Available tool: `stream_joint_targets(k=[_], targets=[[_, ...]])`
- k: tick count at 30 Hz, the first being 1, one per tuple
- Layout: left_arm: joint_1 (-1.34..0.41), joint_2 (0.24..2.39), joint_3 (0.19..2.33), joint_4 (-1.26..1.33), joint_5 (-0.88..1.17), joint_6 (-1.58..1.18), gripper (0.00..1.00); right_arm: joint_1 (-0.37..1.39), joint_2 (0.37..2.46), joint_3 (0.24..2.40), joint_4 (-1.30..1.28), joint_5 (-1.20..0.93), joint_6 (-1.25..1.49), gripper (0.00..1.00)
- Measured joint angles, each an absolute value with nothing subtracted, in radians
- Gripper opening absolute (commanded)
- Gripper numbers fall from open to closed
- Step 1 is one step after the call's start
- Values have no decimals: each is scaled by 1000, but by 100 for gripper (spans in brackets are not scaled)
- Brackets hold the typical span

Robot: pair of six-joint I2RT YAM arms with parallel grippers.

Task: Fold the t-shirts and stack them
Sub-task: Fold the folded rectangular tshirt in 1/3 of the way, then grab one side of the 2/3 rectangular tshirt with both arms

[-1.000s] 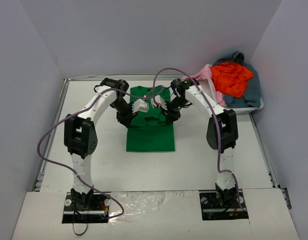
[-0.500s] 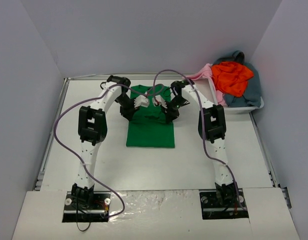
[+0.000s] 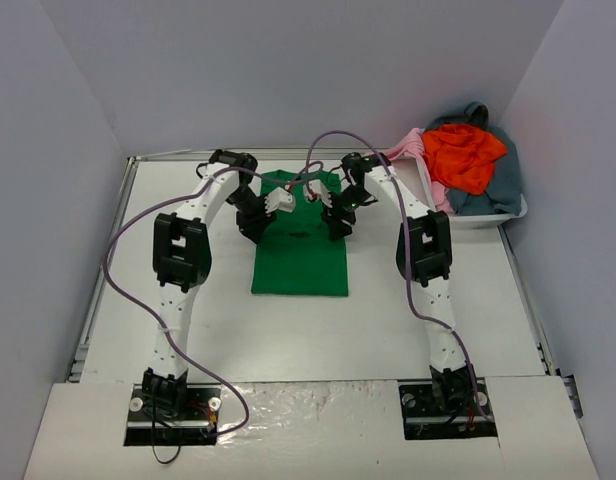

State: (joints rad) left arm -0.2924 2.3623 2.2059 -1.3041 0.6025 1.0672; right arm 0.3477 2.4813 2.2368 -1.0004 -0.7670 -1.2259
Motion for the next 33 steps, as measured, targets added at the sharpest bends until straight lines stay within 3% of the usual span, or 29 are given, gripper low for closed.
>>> stream_joint_targets(k=[7, 11, 20, 25, 33], targets=[[-290, 2251, 2189, -1304, 564, 1000, 33, 347, 2407, 2248, -916, -743, -1140, 49], [-290, 2069, 2090, -1266, 558, 963, 34, 344, 2292, 2223, -856, -721, -1065, 51], [-463, 1524, 1433, -941, 447, 897, 38, 358, 1909, 1810, -793, -715, -965, 51], [-525, 1481, 1185, -782, 378, 840, 38, 414, 1815, 1570, -791, -730, -949, 51], [-550, 1424, 963, -551, 267, 794, 38, 492, 1803, 1330, -791, -741, -942, 51]])
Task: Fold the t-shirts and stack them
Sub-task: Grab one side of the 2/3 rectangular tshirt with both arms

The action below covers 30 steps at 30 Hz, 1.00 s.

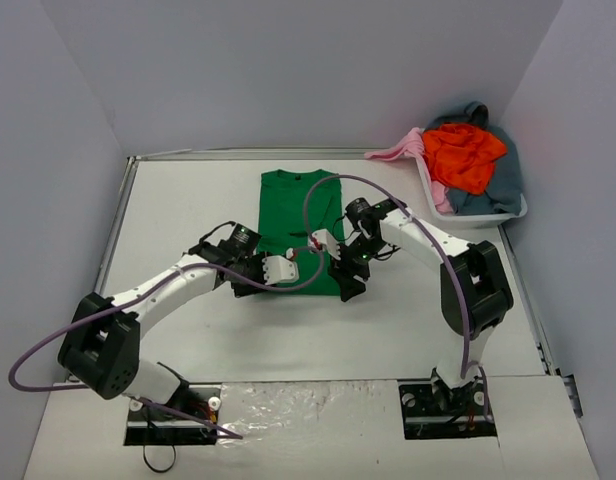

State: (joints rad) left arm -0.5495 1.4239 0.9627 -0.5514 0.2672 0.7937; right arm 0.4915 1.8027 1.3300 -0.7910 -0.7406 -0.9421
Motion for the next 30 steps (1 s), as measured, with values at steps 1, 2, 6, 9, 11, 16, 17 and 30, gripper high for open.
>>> stream_joint_targets(k=[1, 2, 6, 9, 11, 16, 17, 30], targets=[[-551, 1423, 946, -525, 258, 791, 38, 493, 1803, 1316, -790, -743, -942, 51], [-553, 1425, 932, -499, 252, 788, 38, 492, 1803, 1306, -788, -745, -941, 51], [-555, 1434, 912, -440, 241, 781, 38, 492, 1803, 1296, -776, -746, -940, 51], [-556, 1447, 912, -399, 240, 778, 38, 492, 1803, 1296, -766, -746, -939, 51], [-557, 1460, 912, -381, 241, 778, 38, 492, 1808, 1298, -765, -746, -939, 51], [-557, 1495, 908, -367, 242, 783, 37, 492, 1848, 1313, -762, -745, -934, 51], [-557, 1498, 906, -369, 242, 785, 37, 492, 1856, 1314, -759, -745, -933, 51], [-558, 1473, 905, -442, 271, 812, 37, 492, 1871, 1323, -758, -740, -918, 52]])
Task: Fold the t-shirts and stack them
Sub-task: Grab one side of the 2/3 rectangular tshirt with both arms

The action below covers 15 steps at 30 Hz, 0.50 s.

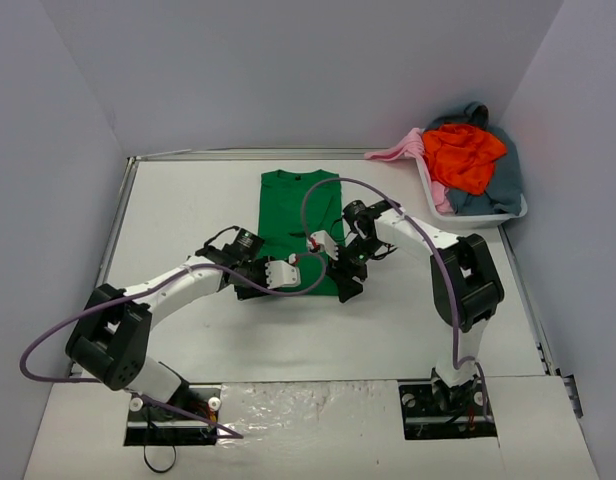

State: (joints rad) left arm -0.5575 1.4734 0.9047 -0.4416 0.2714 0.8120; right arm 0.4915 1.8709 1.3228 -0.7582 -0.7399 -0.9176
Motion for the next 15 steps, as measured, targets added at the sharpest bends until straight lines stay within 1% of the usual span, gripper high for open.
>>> stream_joint_targets(k=[11, 12, 14, 15], targets=[[-557, 1573, 887, -415, 273, 823, 37, 492, 1895, 1328, -756, -721, -916, 53], [-557, 1575, 887, -408, 273, 823, 36, 492, 1895, 1328, -756, -720, -916, 53], [-556, 1577, 888, -404, 273, 823, 31, 492, 1895, 1328, -756, -718, -916, 53], [-556, 1579, 888, -403, 273, 825, 26, 492, 1896, 1328, -756, -716, -915, 53]])
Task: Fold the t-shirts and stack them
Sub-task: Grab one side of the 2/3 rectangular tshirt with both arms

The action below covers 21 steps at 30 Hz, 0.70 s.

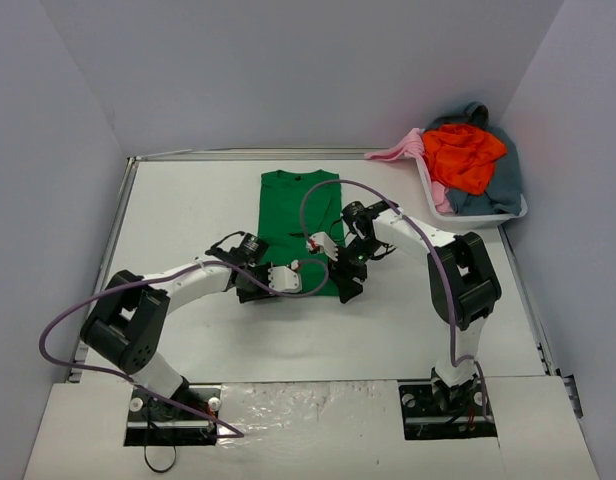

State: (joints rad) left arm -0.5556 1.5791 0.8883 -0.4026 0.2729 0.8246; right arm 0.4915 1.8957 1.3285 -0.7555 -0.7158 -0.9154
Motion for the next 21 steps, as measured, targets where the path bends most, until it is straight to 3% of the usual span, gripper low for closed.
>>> stream_joint_targets(k=[3, 7, 16, 21], targets=[[-555, 1587, 891, -393, 273, 825, 12, 492, 1896, 1328, -756, -713, -913, 54], [-554, 1592, 892, -381, 272, 822, 3, 492, 1896, 1328, -756, -710, -912, 54], [-546, 1591, 893, -379, 282, 805, 2, 492, 1892, 1328, -754, -706, -908, 54], [-486, 1591, 925, -422, 387, 762, 2, 492, 1849, 1311, -695, -697, -877, 54]])
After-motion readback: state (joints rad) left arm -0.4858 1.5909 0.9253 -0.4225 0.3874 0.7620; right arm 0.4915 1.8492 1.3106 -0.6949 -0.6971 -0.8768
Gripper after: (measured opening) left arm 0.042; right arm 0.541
